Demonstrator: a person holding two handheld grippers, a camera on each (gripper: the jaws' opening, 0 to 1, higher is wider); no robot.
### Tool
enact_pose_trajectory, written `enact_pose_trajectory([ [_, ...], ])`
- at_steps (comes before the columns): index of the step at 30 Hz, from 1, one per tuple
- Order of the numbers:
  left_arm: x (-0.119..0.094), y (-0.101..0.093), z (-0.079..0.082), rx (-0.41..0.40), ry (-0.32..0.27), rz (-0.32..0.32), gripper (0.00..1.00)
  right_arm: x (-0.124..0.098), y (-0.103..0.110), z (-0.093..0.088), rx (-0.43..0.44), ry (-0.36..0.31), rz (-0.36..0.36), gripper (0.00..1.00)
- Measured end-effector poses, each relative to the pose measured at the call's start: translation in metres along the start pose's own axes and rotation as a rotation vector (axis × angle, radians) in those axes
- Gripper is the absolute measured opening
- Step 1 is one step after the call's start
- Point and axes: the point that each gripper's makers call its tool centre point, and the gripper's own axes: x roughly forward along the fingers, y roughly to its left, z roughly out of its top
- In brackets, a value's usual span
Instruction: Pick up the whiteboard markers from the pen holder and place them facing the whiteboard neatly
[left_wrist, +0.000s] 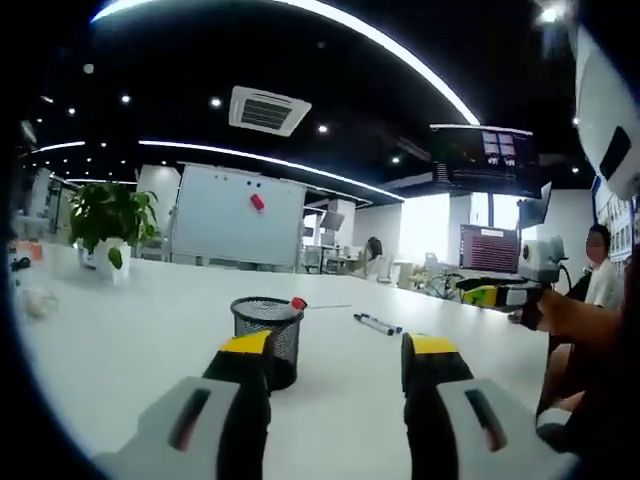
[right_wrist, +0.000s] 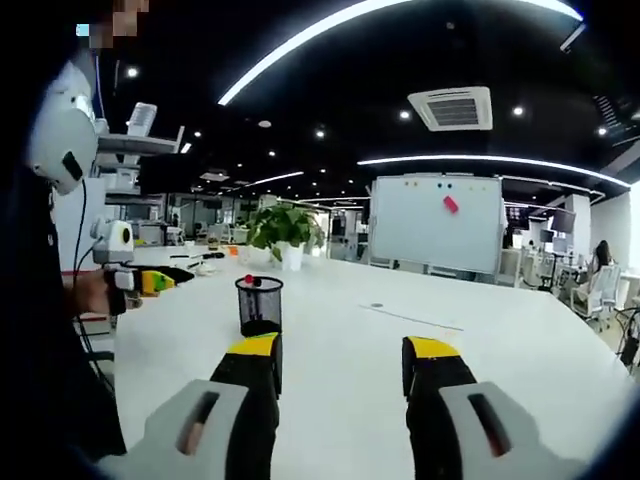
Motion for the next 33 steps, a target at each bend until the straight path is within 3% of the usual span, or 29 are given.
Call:
enact_pose_trajectory([
  [7, 0.0, -0.002, 0.023, 0.056, -0.044, 0.022, 0.52, 0.003, -0.002, 0.026, -0.034, -0.058, 0.016, 0.53],
  [11, 0.004, -0.004, 0.016, 0.079, -0.028, 0.022, 0.52, 0.009, -0.003, 0.015, -0.05, -0.011, 0.019, 0.53],
  [24, 0.01, -0.006, 0.004, 0.065, 0.025, 0.017, 0.52, 0.028, -0.005, 0.009, 0.044, 0.017, 0.068, 0.52],
  [33, 0.013, -0.004, 0.004, 0.047, 0.019, 0.018, 0.52, 0.045, 0.009, 0.018, -0.038, 0.052, 0.157, 0.52],
])
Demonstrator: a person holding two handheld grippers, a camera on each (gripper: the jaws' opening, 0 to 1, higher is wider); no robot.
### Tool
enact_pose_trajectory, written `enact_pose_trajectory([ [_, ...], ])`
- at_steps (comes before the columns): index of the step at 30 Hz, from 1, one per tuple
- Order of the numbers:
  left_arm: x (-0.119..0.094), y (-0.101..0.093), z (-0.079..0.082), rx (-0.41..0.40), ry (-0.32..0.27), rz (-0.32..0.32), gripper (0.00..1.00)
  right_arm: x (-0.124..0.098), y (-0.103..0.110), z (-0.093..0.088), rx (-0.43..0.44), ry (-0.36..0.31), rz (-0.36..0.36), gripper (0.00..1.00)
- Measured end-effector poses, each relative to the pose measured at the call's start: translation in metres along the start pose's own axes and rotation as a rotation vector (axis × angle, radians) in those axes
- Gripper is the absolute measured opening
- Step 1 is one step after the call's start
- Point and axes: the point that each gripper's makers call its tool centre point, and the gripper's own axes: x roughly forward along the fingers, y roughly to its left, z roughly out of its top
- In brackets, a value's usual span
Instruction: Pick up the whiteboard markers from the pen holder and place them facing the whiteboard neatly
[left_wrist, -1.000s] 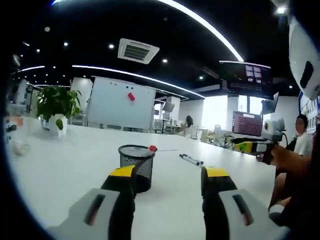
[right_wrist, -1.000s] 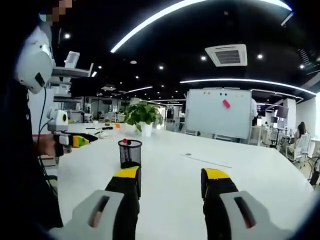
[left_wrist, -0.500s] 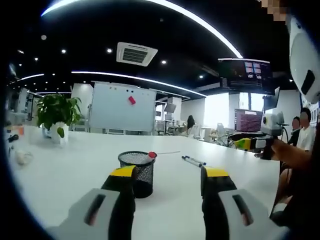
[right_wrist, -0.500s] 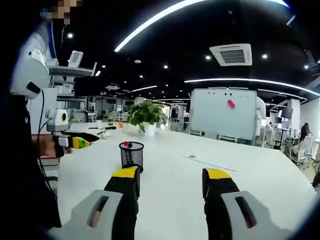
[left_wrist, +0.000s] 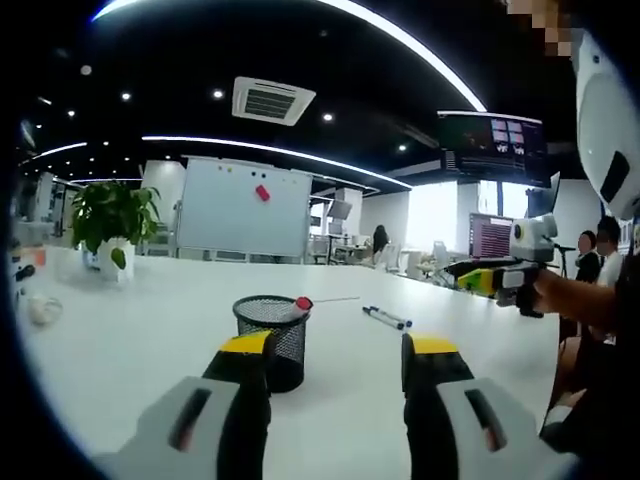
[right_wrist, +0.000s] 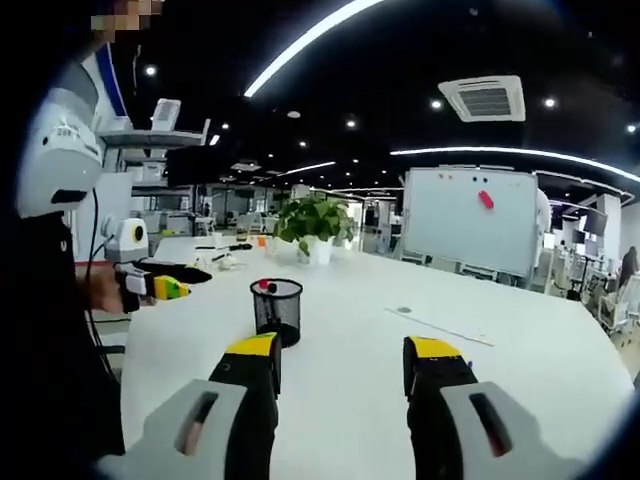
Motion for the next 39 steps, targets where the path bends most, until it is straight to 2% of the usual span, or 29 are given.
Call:
enact_pose_trajectory([
  [2, 0.0, 0.0, 0.0, -0.002, -0.001, -0.001, 0.52, 0.001, 0.0, 0.006, -0.028, -0.006, 0.003, 0.52],
  [5, 0.0, -0.001, -0.002, 0.009, 0.01, -0.004, 0.52, 0.003, 0.001, 0.011, -0.016, -0.005, 0.024, 0.52],
  [11, 0.0, -0.003, -0.002, -0.007, 0.005, -0.006, 0.52, 0.016, 0.0, 0.023, -0.055, -0.016, 0.02, 0.52],
  [15, 0.0, -0.005, -0.003, -0.003, 0.006, -0.011, 0.52, 0.017, 0.001, 0.025, -0.056, -0.024, 0.022, 0.52],
  [16, 0.001, -0.005, -0.002, -0.004, 0.003, -0.011, 0.52, 0.024, 0.005, 0.028, -0.05, -0.03, 0.03, 0.52],
  [22, 0.0, -0.001, -0.006, -0.019, 0.006, -0.003, 0.53, 0.036, 0.015, 0.023, -0.068, -0.004, 0.056, 0.52],
  [27, 0.003, -0.003, -0.01, -0.01, 0.023, -0.028, 0.53, 0.04, 0.018, 0.018, -0.07, 0.023, 0.077, 0.51],
  [29, 0.003, -0.003, -0.008, -0.01, 0.02, -0.033, 0.53, 0.043, 0.021, 0.013, -0.069, 0.046, 0.098, 0.51],
  [31, 0.003, -0.002, -0.007, -0.003, 0.019, -0.034, 0.53, 0.046, 0.017, 0.009, -0.093, 0.068, 0.087, 0.5],
  [35, 0.003, 0.001, -0.006, 0.001, 0.019, -0.028, 0.53, 0.051, 0.021, 0.005, -0.135, 0.076, 0.099, 0.52],
  [39, 0.001, 0.0, -0.006, -0.001, 0.019, -0.029, 0.53, 0.059, 0.025, 0.007, -0.113, 0.057, 0.119, 0.52],
])
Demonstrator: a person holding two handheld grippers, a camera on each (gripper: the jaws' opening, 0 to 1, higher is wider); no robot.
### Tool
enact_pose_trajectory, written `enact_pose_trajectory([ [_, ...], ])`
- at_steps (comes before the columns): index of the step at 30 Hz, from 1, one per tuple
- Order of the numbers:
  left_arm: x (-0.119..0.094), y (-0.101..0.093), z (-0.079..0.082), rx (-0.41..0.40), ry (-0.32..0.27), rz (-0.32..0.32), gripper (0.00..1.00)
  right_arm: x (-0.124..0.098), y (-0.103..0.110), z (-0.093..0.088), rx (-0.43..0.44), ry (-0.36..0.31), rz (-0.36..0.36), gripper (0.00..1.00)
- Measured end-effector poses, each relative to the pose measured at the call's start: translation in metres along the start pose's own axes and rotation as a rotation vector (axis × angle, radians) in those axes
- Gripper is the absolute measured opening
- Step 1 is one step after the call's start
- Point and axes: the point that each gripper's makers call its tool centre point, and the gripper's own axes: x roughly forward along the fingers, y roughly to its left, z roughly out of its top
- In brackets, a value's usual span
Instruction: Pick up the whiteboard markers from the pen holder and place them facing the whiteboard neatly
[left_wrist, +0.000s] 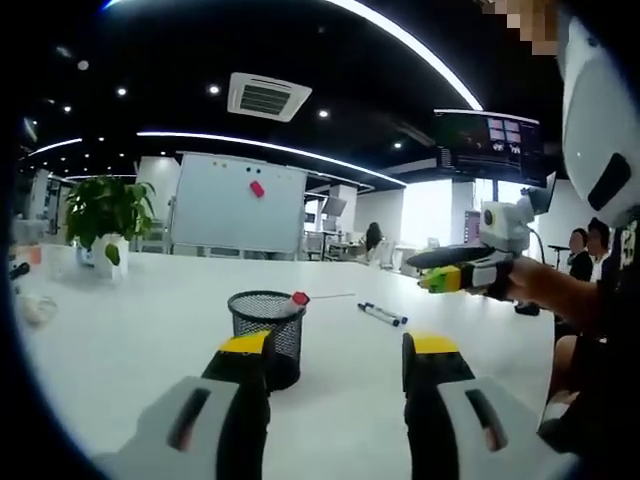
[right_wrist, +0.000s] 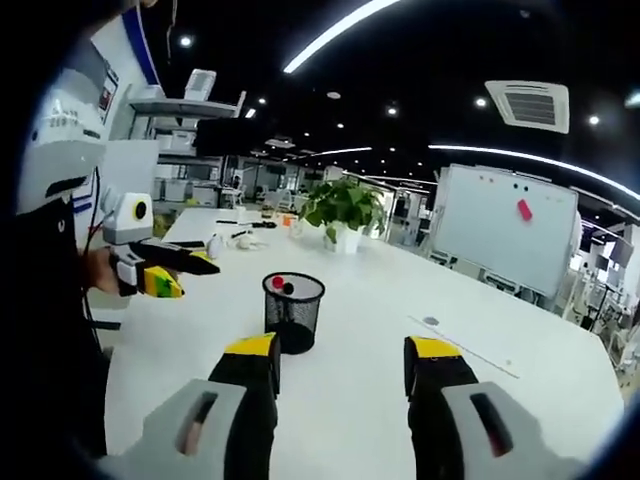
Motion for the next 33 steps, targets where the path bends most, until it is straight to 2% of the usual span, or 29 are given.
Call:
enact_pose_trajectory([
  [3, -0.001, -0.001, 0.0, 0.003, 0.0, -0.003, 0.53, 0.003, -0.005, -0.002, -0.003, 0.018, -0.014, 0.48],
  [9, 0.001, -0.006, -0.003, -0.003, 0.006, -0.017, 0.53, 0.006, -0.01, 0.003, 0.02, -0.015, -0.049, 0.46],
  [15, 0.003, -0.01, -0.004, 0.004, 0.012, -0.038, 0.53, 0.014, -0.008, 0.003, -0.012, -0.004, -0.034, 0.46],
  [33, -0.001, -0.009, -0.004, 0.002, 0.011, -0.029, 0.53, 0.026, -0.004, 0.013, -0.032, -0.008, 0.008, 0.45],
])
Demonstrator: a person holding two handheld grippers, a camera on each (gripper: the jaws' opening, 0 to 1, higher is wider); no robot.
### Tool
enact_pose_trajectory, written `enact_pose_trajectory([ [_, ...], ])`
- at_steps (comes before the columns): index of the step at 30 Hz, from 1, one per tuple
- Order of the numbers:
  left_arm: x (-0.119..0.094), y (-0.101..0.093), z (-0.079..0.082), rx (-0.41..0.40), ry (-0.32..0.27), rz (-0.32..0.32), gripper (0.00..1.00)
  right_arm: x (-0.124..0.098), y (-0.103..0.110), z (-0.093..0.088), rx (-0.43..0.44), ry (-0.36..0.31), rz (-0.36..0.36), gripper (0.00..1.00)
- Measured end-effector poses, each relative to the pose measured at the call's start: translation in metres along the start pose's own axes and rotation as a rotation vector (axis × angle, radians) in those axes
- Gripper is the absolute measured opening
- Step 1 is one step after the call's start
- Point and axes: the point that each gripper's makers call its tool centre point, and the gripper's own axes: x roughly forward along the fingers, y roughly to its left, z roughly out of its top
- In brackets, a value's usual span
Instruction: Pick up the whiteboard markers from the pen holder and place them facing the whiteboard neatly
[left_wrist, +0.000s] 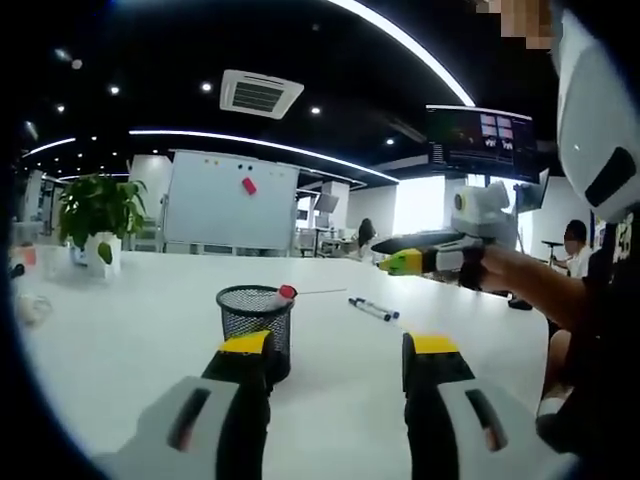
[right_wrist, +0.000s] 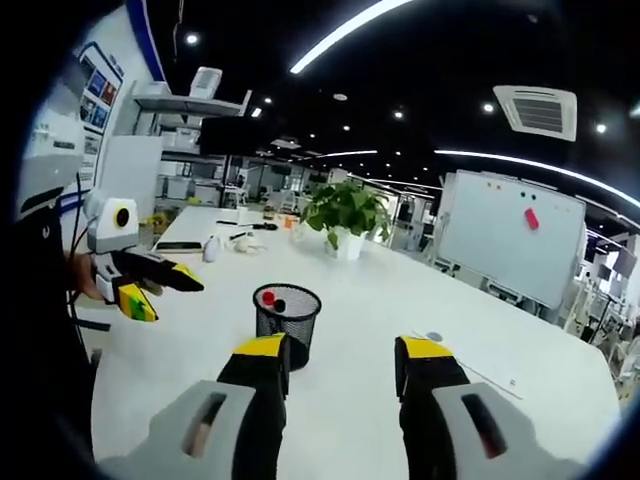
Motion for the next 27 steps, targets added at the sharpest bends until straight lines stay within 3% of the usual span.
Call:
enact_pose_trajectory([
  [3, 0.0, -0.001, 0.001, 0.003, 0.002, -0.001, 0.53, 0.003, 0.003, 0.007, -0.003, -0.035, 0.023, 0.48],
  [9, 0.0, -0.007, 0.002, 0.012, -0.003, -0.022, 0.53, 0.009, 0.009, 0.004, -0.062, 0.003, 0.039, 0.48],
  [27, 0.0, -0.012, 0.0, 0.009, -0.008, -0.01, 0.52, 0.025, 0.01, 0.007, -0.066, 0.001, 0.056, 0.45],
])
